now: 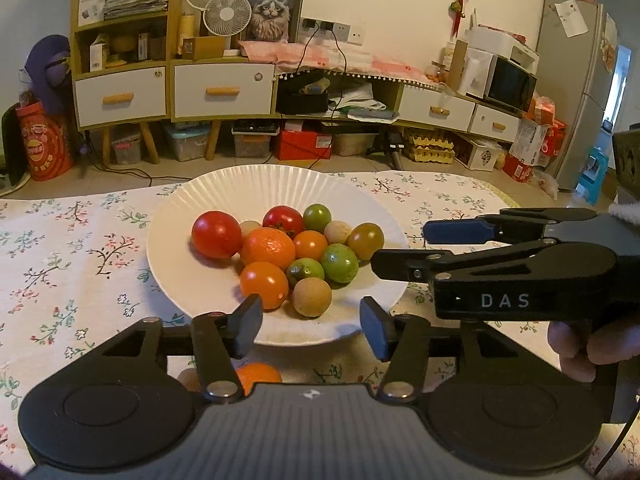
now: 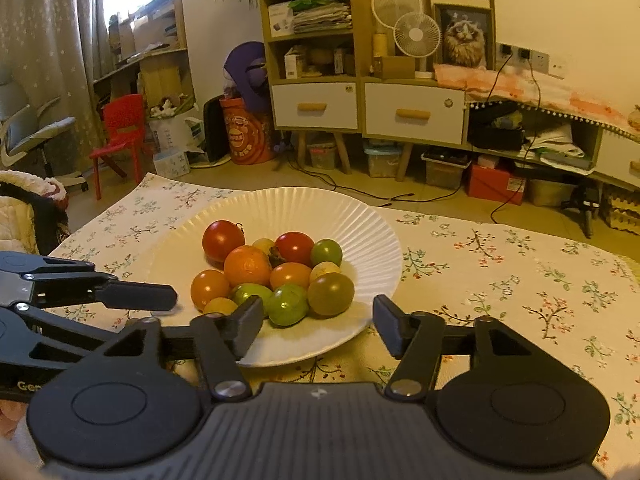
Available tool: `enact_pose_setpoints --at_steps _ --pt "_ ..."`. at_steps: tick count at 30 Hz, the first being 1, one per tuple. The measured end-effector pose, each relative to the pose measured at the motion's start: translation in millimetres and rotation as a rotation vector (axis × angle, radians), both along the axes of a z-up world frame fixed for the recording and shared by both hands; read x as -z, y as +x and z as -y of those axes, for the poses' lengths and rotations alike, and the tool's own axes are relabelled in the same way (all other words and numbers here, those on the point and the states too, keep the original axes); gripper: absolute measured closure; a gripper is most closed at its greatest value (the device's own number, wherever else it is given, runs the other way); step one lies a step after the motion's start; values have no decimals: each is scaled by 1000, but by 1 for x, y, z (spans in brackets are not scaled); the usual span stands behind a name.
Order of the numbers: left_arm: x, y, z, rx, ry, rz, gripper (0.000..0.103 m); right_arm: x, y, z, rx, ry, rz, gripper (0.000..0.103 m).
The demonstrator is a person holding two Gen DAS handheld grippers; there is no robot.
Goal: Organize fruits
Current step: 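Withdraw both open tools from the plate toward the last two fruits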
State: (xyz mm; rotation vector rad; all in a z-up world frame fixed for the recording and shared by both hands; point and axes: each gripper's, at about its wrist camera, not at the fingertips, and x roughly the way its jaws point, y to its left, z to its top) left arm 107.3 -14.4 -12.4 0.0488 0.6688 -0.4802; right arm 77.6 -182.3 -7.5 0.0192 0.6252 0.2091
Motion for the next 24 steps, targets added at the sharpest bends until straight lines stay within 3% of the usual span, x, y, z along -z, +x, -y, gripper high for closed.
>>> enact_pose_setpoints --at_steps 13,24 --pt "-2 -16 -13 4 41 7 24 -11 -16 -3 27 7 6 15" --pt "3 -24 -23 2 83 -19 11 -10 -27 -12 20 9 -4 5"
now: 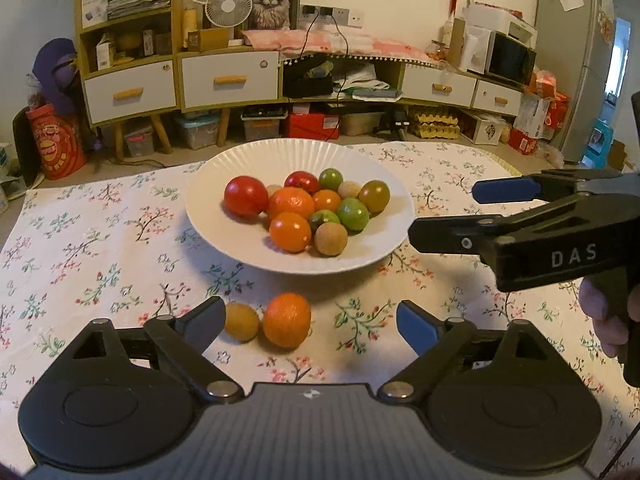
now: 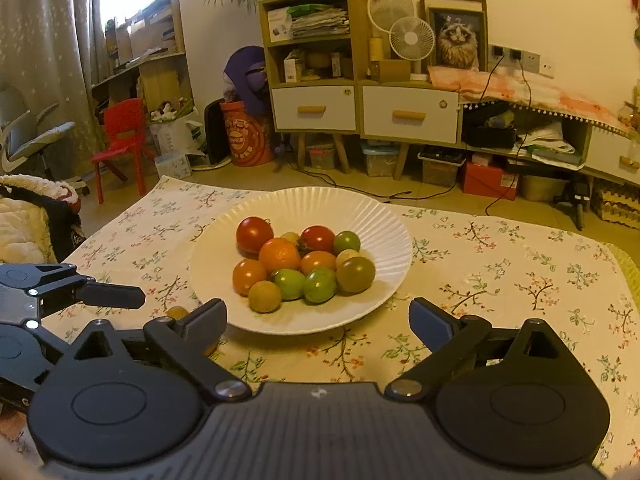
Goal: Organize fruits
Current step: 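Withdraw both open tools from the plate toward the last two fruits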
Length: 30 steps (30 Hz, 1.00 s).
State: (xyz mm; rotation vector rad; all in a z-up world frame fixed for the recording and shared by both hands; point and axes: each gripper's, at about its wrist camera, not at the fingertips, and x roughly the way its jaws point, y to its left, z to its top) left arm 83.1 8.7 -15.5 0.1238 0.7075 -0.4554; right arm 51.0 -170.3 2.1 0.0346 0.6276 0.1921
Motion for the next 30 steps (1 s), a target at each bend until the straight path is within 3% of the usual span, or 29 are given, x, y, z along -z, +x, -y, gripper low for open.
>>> enact_pose_setpoints --at_steps 5,17,30 --pt "5 -6 -7 -16 11 6 6 2 -3 -3 -6 -6 -8 3" --pt "17 -15 -21 -38 48 -14 5 13 -16 -17 -35 -48 -24 1" --pt "38 -9 -45 -137 82 -35 5 21 -21 -32 -64 -97 -59 1"
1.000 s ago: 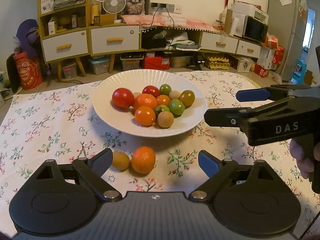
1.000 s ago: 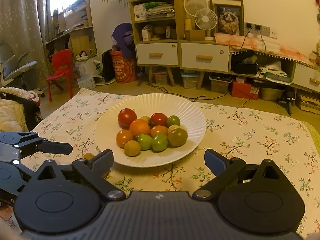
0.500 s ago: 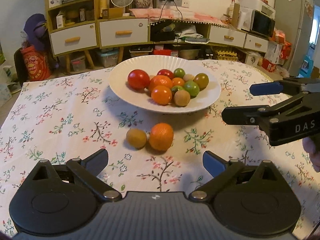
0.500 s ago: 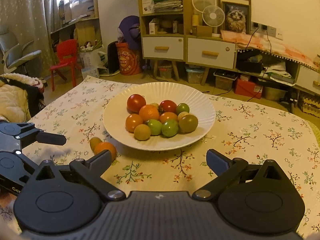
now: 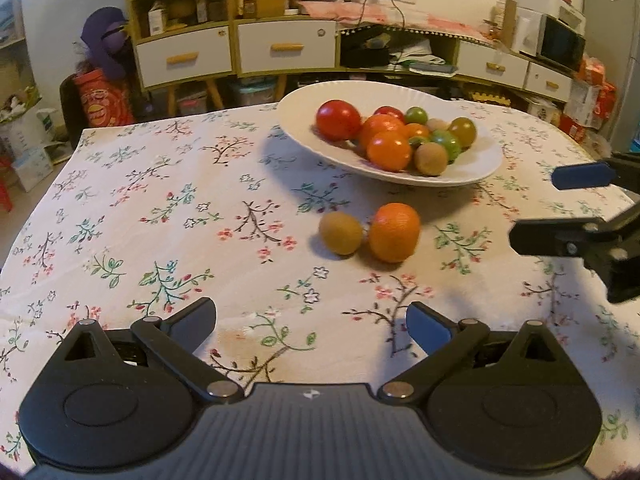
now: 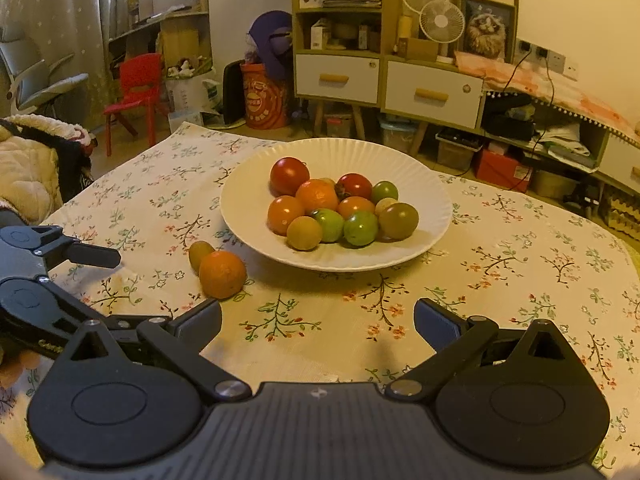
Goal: Organize fruits
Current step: 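Withdraw both open tools from the plate toward the last two fruits, then grasp the brown fruit with the left tool while the right tool grasps the mandarin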
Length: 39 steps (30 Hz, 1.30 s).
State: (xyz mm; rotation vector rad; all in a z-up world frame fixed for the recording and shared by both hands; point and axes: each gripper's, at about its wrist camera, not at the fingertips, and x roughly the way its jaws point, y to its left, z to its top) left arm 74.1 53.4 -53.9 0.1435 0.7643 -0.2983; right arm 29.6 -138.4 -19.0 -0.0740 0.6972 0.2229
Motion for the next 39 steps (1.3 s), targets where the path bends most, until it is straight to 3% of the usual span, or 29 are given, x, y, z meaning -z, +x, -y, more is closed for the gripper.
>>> enact_pose_setpoints --at_steps 3,10,17,35,39 --pt "4 4 -1 -6 19 21 5 3 1 -1 -4 -5 -13 1" --pt "6 16 -12 -50 -20 48 4 11 -2 -8 -32 -43 -27 1" --pt "8 21 -13 -21 -39 82 4 23 0 -14 -44 -58 -55 1" --pt "6 30 -12 34 -45 82 4 33 -2 -21 -63 -67 -63 0" --pt "6 31 -8 68 -47 92 11 33 1 -23 -75 -62 -58 0"
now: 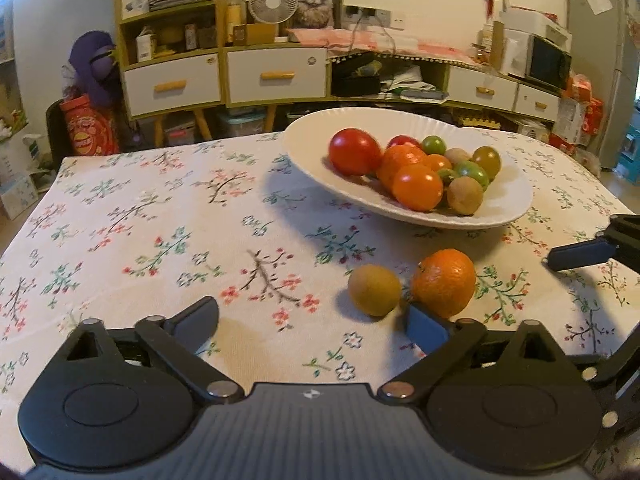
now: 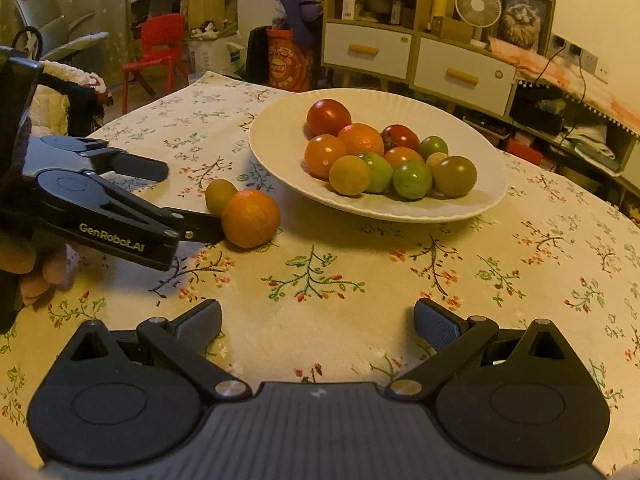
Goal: Organize fruits
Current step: 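Grasp the brown fruit with the left tool while the right tool grasps the mandarin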
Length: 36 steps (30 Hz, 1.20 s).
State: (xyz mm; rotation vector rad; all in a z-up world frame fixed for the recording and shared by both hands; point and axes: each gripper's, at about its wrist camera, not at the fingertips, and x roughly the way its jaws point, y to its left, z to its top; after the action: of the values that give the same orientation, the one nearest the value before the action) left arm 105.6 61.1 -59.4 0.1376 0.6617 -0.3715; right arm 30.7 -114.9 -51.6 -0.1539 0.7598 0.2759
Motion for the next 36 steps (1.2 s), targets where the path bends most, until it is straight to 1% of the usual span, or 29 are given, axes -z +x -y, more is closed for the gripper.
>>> enact_pose_setpoints --at_steps 2,3,5,6,8,9,11,14,17,23,25,26,28,29,31,34,36 --pt "-2 0 3 35 -2 11 26 1 1 -1 -8 5 1 0" --pt "-2 1 4 50 0 14 29 1 2 -2 -13 4 4 0" --pt "-3 1 7 72 3 21 41 1 3 -4 -26 3 9 0" --pt "-3 1 7 80 1 23 45 0 5 -5 -29 3 11 1" --pt "-4 0 8 92 -1 25 58 1 7 -6 -36 5 15 1" --pt "-4 0 9 100 0 26 62 1 8 -7 -39 6 18 1" --pt "-4 -1 10 109 9 31 80 2 10 -10 -45 7 25 1" --pt "-5 -1 9 98 24 32 80 2 11 -13 -57 7 38 2" --pt "-4 -2 3 71 16 26 80 2 12 -14 -65 7 47 7" --pt "-6 -4 -9 18 -6 0 80 -1 15 -15 -65 25 57 23" --pt "-6 -5 -12 5 -17 -11 80 -1 15 -16 -70 31 58 34" --pt "-6 -6 -13 0 -21 -16 80 -2 15 -17 -75 36 59 36" --pt "-6 -8 -14 -7 -25 -23 80 -3 15 -18 -86 46 58 46" --pt "-6 -9 -14 -9 -25 -25 80 -3 14 -19 -93 49 59 48" --pt "-7 -10 -14 -13 -25 -28 80 -5 14 -20 -108 56 57 61" --pt "-7 -12 -16 -20 -28 -33 80 -6 13 -21 -117 56 64 69" --pt "-7 -13 -16 -23 -31 -39 80 -7 12 -21 -119 57 63 70"
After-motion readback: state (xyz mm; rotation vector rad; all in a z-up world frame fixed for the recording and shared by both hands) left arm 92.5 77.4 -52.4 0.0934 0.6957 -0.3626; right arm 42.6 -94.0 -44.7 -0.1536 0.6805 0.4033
